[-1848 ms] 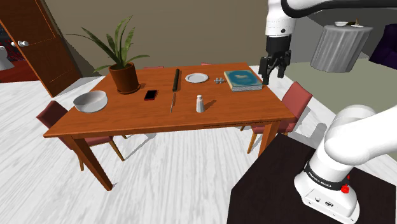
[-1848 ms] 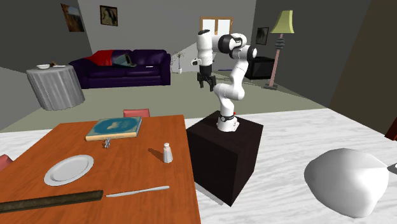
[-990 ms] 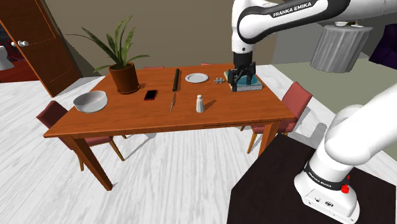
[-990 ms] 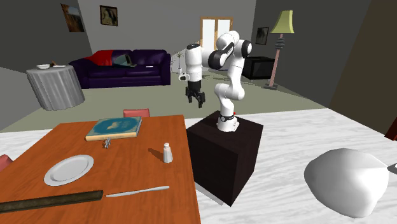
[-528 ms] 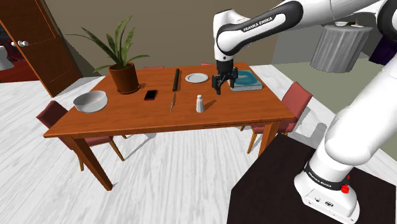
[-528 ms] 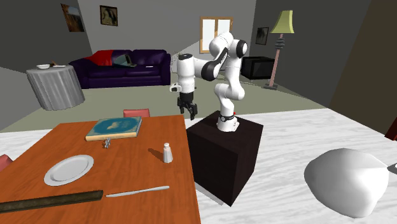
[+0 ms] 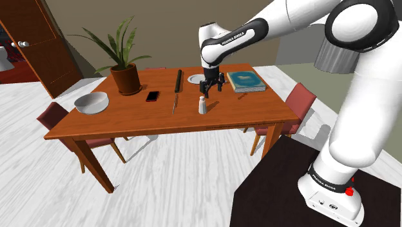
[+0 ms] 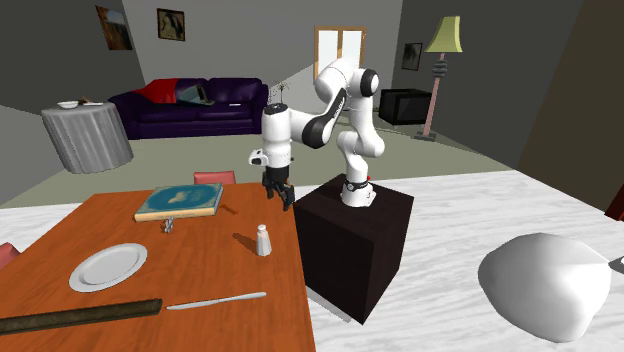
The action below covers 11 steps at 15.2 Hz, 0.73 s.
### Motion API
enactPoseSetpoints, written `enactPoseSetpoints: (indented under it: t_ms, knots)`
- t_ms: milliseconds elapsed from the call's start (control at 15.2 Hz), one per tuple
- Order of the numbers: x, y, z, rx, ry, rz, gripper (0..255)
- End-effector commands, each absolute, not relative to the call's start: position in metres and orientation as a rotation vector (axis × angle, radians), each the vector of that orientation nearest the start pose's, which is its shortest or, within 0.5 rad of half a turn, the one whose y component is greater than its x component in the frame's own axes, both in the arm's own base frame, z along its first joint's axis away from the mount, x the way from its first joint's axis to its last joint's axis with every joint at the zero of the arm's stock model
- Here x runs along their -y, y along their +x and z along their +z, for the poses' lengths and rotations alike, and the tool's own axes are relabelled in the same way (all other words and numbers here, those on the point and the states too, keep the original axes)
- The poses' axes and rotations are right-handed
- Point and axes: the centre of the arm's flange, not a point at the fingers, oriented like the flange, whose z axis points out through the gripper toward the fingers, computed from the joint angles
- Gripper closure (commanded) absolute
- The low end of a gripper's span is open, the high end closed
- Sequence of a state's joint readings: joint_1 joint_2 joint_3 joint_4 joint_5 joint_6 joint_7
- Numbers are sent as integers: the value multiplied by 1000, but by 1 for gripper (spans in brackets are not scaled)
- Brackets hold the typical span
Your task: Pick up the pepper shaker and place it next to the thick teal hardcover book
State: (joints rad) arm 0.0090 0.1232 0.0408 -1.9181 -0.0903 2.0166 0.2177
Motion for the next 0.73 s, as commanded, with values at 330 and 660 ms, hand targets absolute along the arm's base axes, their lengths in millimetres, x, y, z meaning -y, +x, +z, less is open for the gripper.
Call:
enactPoseSetpoints:
  t_ms: [330, 660]
  knots:
    - [-36, 668, 390, -181, -3236, -19, 0]
    - [-34, 671, 368, -180, -3236, -20, 0]
